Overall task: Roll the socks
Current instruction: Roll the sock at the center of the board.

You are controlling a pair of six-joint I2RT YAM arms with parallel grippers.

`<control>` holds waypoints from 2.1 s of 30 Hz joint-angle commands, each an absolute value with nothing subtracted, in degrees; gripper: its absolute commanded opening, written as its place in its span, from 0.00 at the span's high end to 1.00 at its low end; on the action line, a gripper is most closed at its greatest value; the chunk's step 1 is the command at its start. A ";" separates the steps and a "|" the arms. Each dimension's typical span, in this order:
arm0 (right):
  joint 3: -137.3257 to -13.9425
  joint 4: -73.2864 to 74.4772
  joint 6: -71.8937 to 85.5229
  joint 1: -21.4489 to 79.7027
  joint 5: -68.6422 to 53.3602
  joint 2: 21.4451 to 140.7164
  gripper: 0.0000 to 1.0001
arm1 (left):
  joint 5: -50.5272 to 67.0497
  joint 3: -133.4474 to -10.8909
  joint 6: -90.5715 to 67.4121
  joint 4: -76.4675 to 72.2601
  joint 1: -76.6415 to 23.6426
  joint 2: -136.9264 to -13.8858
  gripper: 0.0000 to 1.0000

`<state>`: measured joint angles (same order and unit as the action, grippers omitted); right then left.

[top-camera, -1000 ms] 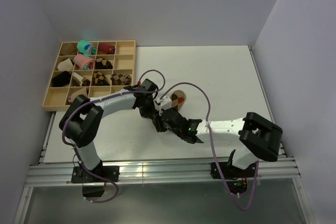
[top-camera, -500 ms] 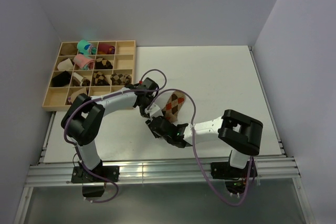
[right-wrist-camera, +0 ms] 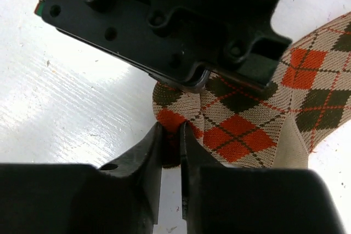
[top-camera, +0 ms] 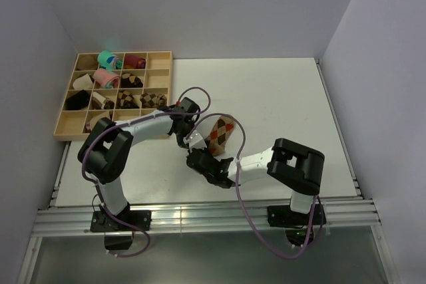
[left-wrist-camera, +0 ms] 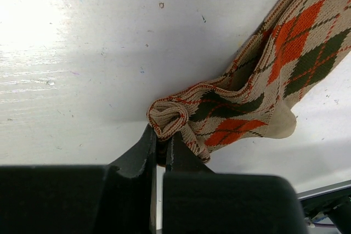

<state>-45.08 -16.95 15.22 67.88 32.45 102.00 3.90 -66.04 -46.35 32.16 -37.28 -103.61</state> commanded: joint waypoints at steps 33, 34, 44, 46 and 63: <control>-25.49 -46.65 49.82 43.34 -29.61 105.81 1.00 | 5.80 -28.84 -70.48 2.82 -32.43 -71.02 0.21; -25.14 -47.63 50.70 42.81 -30.05 106.78 1.00 | 5.63 -28.31 -71.27 2.38 -32.52 -70.84 0.22; -24.52 -49.30 55.28 40.43 -32.34 111.09 1.00 | 3.87 -24.26 -76.11 -4.31 -36.91 -70.92 0.25; -24.17 -51.58 56.85 39.82 -33.31 111.88 1.00 | 3.43 -24.43 -76.29 -4.65 -37.79 -72.24 0.26; -22.32 -56.43 61.00 37.88 -34.89 115.58 1.00 | 1.40 -23.12 -76.20 -9.40 -38.50 -78.04 0.43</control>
<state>-24.84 -65.65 62.39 38.26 -36.25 112.49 2.74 -22.85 -77.23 -9.47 -38.24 -75.94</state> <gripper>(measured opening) 0.200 0.575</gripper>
